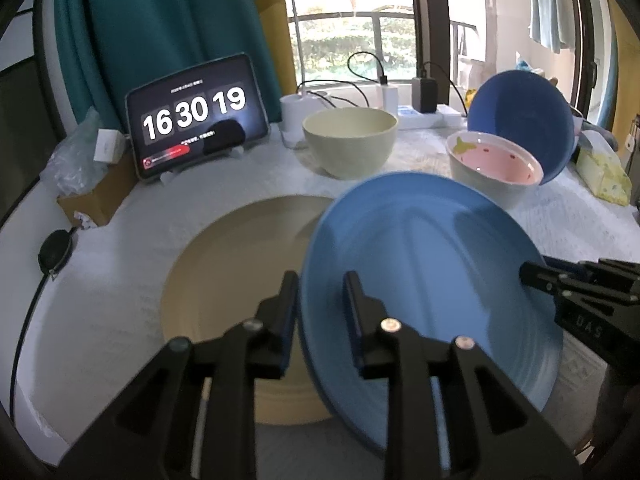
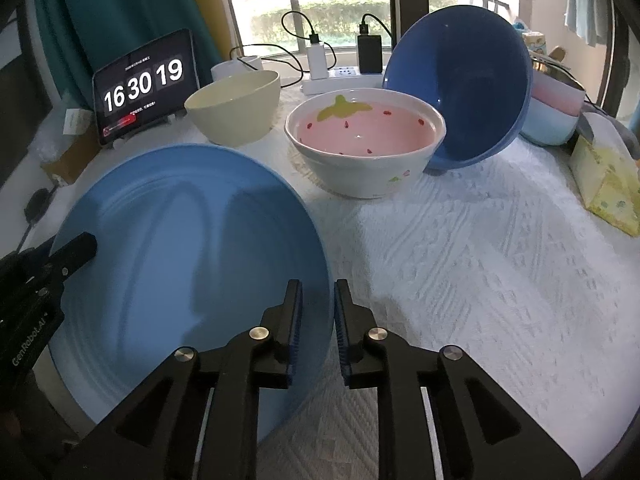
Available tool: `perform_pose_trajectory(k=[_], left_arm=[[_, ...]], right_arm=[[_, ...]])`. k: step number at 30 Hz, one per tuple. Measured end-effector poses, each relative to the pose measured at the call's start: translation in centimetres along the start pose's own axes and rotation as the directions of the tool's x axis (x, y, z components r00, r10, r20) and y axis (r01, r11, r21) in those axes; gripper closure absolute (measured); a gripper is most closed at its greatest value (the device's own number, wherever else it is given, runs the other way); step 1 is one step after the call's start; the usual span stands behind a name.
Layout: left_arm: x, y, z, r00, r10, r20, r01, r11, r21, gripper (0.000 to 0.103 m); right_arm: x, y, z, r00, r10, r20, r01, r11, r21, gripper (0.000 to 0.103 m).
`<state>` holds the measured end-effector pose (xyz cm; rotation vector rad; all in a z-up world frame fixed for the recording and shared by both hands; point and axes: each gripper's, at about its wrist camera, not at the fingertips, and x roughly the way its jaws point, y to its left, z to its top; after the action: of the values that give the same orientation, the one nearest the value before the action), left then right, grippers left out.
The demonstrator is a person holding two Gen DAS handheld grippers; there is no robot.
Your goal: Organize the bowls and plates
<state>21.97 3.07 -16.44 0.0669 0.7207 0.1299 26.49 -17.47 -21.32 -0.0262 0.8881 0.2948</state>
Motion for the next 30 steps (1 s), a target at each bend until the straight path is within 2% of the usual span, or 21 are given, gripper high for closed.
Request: perform_pose_trajectory(k=[4, 7, 10, 14, 18, 22, 30], left_arm=[[0.4, -0.1, 0.0, 1.000, -0.012, -0.006, 0.012, 1.000, -0.005, 0.074], [0.8, -0.2, 0.0, 1.000, -0.015, -0.009, 0.015, 1.000, -0.005, 0.073], [1.1, -0.1, 0.0, 0.999, -0.041, -0.018, 0.040, 0.999, -0.017, 0.073], [1.3, -0.3, 0.1, 0.999, -0.045, -0.018, 0.045, 0.999, -0.015, 0.073], [1.4, -0.3, 0.2, 0.999, -0.048, -0.024, 0.047, 0.999, -0.013, 0.074], [1.4, -0.4, 0.1, 0.996, -0.080, -0.036, 0.079, 0.996, -0.028, 0.075], [0.8, -2.5, 0.1, 0.991, -0.121, -0.050, 0.120, 0.993, -0.006, 0.076]], right_arm=[[0.4, -0.4, 0.1, 1.000, 0.016, -0.007, -0.016, 1.000, 0.015, 0.071], [0.4, -0.7, 0.0, 1.000, 0.031, -0.004, -0.031, 0.999, 0.033, 0.070], [0.7, -1.3, 0.0, 0.996, 0.088, -0.008, -0.087, 0.994, 0.067, 0.070], [0.8, -1.7, -0.1, 0.993, 0.121, -0.008, -0.120, 0.988, 0.096, 0.073], [0.5, -1.8, -0.2, 0.993, 0.119, 0.001, -0.119, 0.988, 0.098, 0.077], [0.2, -2.5, -0.2, 0.994, 0.111, 0.018, -0.113, 0.986, 0.123, 0.082], [-0.5, -4.6, -0.6, 0.996, 0.084, 0.040, -0.089, 0.984, 0.155, 0.083]])
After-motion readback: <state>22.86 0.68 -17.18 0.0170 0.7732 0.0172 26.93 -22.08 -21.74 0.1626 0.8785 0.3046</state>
